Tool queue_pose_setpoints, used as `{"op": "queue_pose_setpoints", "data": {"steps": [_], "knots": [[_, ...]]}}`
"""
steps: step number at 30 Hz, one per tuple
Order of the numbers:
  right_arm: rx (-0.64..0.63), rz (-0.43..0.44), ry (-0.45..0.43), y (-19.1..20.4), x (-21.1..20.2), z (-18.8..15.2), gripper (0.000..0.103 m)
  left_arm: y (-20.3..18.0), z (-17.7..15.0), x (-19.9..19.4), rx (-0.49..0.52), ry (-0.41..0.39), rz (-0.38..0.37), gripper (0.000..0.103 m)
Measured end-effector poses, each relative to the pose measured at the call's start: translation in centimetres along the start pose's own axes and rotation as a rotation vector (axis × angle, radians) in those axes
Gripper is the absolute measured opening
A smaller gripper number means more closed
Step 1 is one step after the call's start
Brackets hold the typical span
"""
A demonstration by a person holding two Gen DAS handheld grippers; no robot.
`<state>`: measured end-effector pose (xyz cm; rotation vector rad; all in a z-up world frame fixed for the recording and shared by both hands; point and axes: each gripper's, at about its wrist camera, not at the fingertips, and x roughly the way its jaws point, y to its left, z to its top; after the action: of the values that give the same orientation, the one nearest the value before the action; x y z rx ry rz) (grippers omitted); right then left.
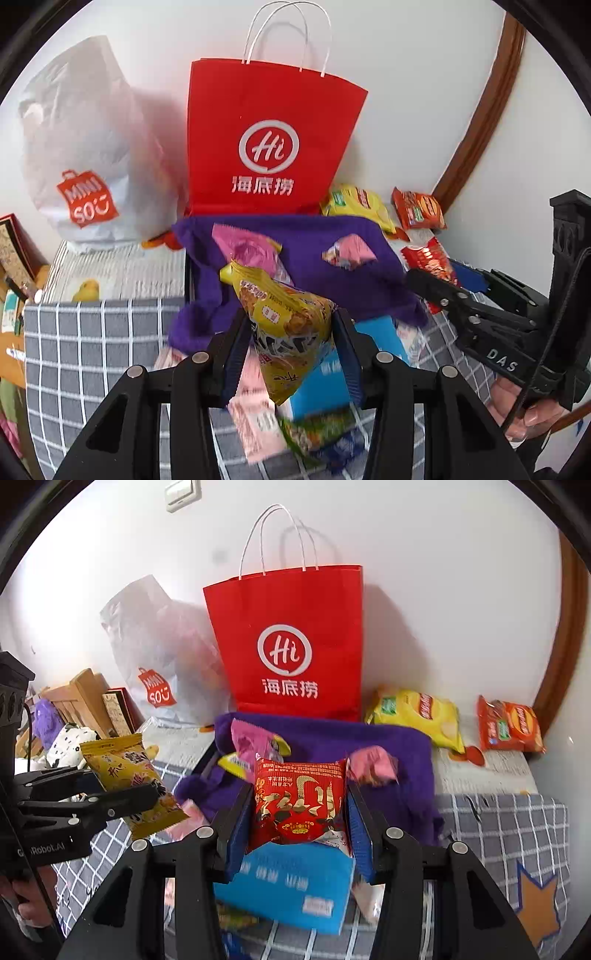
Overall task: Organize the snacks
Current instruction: 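Carry the red wafer packet and yellow chip bag toward the purple towel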
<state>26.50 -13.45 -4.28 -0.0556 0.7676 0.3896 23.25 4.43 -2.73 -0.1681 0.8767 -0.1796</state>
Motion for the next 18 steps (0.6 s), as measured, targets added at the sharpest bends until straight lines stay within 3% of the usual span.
{"op": "queue_pose_setpoints", "data": {"steps": [11, 15, 18], "knots": [[-0.016, 0.016, 0.018, -1.6, 5.6, 5.0, 0.048, 1.6, 6.1, 4.0, -0.036, -0.029, 0.009, 0.043], [-0.018, 0.017, 0.053, -2.7, 7.5, 5.3, 0.048, 3.1, 6.4, 6.1, -0.071, -0.013, 0.007, 0.043], [-0.009, 0.030, 0.082, -3.8, 8.8, 4.9, 0.048, 4.0, 6.0, 7.7, -0.082, 0.032, 0.053, 0.043]]}}
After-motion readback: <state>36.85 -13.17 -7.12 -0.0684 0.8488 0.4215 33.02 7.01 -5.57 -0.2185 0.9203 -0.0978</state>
